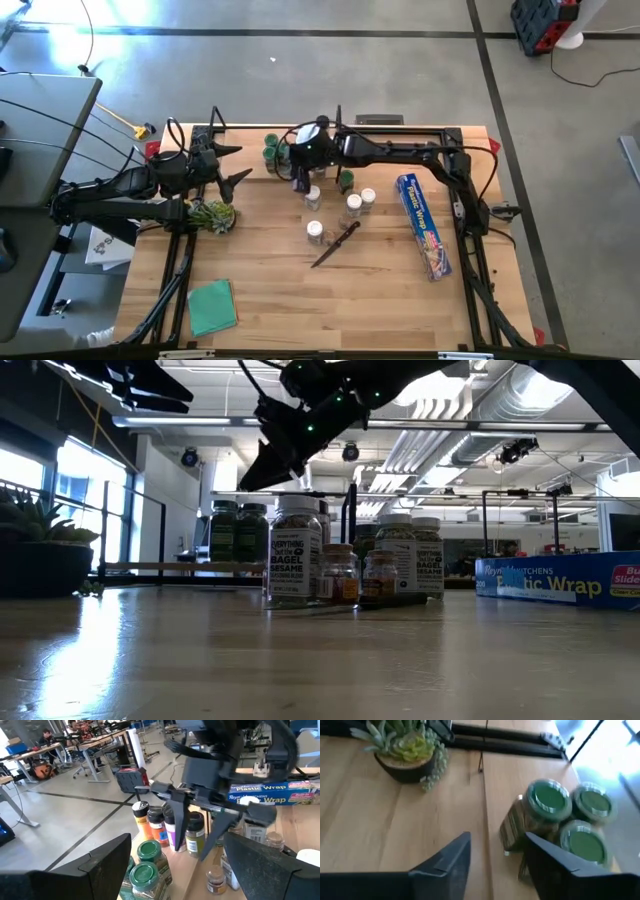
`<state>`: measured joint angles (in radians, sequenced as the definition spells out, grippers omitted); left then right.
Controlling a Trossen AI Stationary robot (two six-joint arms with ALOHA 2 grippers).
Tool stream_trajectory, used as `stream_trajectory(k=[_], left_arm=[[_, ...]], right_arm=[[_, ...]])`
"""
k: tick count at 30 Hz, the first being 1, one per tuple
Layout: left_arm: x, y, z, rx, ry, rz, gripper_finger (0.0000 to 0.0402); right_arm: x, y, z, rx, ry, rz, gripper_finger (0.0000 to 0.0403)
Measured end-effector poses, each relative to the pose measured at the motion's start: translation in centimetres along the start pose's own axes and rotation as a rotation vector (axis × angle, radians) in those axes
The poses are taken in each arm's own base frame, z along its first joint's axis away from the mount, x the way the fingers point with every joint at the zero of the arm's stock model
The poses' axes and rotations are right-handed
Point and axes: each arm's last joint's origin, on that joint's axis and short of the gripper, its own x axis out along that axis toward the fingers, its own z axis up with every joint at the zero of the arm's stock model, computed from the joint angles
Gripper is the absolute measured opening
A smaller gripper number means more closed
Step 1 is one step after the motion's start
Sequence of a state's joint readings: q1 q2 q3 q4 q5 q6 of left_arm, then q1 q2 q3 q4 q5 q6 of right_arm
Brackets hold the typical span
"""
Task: Shelf spices
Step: Put the green lid seasoning bottle on the shelf
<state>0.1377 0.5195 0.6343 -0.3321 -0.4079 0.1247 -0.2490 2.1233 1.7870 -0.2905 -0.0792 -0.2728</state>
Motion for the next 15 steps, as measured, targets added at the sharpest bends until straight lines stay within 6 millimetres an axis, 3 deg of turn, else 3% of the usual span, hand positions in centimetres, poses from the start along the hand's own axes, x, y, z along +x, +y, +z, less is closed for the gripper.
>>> stream_trajectory(k=[7, 15], left_arm=[[0.2, 0.0, 0.4, -0.015, -0.032, 0.004, 0.0314], [0.2, 0.0, 0.4, -0.014, -0.031, 0.01, 0.0314]], right_arm=[[1.9, -0.9, -1.8, 0.004, 0.04, -0.017, 0.0096], [1.7, -2.5, -2.2, 0.012, 0.069, -0.107, 0.0076]])
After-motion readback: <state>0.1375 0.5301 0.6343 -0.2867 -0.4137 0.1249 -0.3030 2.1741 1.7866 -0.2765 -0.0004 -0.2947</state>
